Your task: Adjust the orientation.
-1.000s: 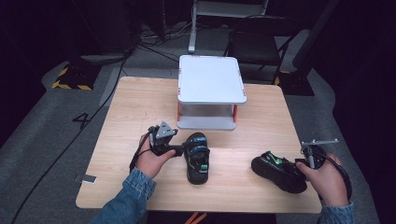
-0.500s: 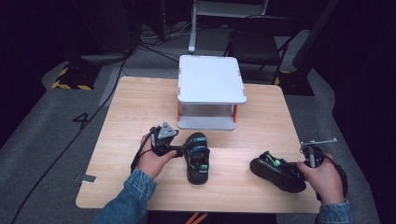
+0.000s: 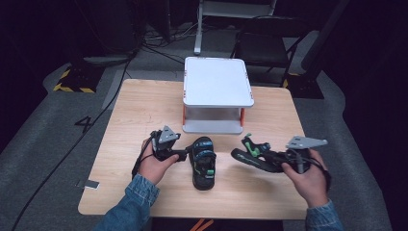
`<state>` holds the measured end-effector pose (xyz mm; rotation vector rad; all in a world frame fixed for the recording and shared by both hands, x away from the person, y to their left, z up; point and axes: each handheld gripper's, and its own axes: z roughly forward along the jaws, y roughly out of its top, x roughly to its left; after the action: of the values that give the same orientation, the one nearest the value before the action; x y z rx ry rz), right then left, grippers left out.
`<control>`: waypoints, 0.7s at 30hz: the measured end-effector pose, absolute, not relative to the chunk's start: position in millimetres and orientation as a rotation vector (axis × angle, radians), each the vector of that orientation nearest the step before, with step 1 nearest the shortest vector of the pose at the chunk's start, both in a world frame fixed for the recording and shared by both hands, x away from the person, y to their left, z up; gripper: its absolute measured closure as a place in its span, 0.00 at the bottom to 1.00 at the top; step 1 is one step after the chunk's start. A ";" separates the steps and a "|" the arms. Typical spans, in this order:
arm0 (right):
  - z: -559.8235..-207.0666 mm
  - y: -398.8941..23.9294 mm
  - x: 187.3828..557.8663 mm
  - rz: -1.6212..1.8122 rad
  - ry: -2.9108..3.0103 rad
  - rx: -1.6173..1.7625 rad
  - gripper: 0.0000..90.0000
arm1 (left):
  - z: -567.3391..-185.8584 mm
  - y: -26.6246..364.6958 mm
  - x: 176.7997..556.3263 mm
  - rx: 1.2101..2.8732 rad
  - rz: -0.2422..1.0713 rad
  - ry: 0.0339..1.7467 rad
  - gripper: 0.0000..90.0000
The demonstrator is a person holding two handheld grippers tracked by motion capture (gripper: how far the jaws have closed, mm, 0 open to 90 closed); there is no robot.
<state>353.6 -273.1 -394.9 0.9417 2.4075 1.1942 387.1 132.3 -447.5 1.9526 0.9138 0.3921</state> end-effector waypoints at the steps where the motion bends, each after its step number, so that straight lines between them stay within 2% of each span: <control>1: -402.6 -265.0 357.4 1.178 2.422 0.910 0.92 | -447.4 135.0 386.0 1.947 0.395 0.922 0.35; 4: -423.7 -250.5 367.8 1.111 2.453 0.859 0.91 | -445.8 144.0 382.3 1.938 0.413 0.940 0.35; 9: -420.1 -254.4 373.0 0.968 2.546 0.829 0.78 | -444.9 155.5 376.5 1.912 0.429 0.974 0.35; 14: -411.3 -248.5 371.6 0.894 2.710 0.898 0.61 | -444.7 166.8 368.0 1.898 0.440 1.005 0.35; 17: -404.4 -246.9 369.7 0.774 2.756 0.938 0.59 | -444.8 176.4 363.2 1.891 0.458 1.026 0.35; 19: -402.1 -250.0 369.7 0.734 2.768 0.973 0.51 | -445.8 182.3 360.1 1.882 0.465 1.045 0.35; 21: -398.8 -253.2 368.9 0.703 2.790 1.031 0.53 | -446.7 187.0 357.5 1.875 0.466 1.062 0.35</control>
<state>368.9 -253.2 -398.8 1.0307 2.7898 0.7029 357.5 187.0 -446.7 1.8755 1.0624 0.4656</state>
